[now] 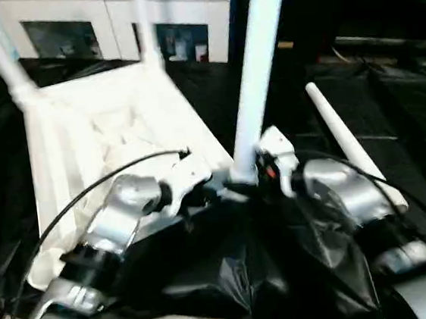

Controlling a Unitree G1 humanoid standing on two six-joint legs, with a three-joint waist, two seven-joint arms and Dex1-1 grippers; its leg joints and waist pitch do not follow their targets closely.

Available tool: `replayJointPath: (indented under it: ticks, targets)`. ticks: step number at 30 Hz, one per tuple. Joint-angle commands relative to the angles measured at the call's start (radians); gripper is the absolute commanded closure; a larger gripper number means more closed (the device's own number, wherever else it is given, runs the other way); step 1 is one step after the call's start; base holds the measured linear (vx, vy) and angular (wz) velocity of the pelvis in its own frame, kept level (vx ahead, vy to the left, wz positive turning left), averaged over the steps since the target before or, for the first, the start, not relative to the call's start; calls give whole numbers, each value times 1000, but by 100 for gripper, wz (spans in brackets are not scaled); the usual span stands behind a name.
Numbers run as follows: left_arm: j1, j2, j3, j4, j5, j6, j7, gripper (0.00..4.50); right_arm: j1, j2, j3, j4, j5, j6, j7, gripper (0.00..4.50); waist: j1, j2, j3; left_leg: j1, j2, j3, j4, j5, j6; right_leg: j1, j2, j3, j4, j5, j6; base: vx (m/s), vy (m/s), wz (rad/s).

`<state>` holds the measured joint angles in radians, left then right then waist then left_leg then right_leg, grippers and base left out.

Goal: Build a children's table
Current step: Insert table leg to table base

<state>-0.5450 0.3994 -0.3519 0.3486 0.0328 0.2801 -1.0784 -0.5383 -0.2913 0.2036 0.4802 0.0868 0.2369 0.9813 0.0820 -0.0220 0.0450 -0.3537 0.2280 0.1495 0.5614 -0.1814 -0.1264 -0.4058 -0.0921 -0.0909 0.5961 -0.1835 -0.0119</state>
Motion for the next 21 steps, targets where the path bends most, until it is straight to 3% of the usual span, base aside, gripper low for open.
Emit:
replayJointPath:
  ticks: [1, 7, 14, 21]
  targets:
    - [6, -2, -29, -37, -29, -42, -64, 450, 14, -16, 13, -58, 19, 25, 41, 60, -4, 10, -62, 3, -1, 26, -55, -120, 63, 65, -35, 48, -46, -14, -243, 0, 0, 0]
    - [21, 17, -26, -59, -44, -48, -104, 450, 40, -31, 23, -82, 18, 29, 51, 60, 1, 10, -62, 3, -2, 26, -55, -147, 38, 65, -35, 49, -45, -51, -237, 0, 0, 0]
    - [39, 33, -30, -70, -51, -59, -134, 450, 69, -37, 29, -129, 27, 53, 81, 60, 2, 10, -66, 4, -4, 26, -51, -118, 48, 65, -32, 50, -39, -4, -244, 0, 0, 0]
    - [42, 35, -27, -64, -46, -59, -135, 450, 72, -31, 30, -111, 28, 50, 73, 135, 3, 6, -65, 2, -4, 25, -50, -132, 43, 67, -34, 50, -39, -36, -237, 0, 0, 0]
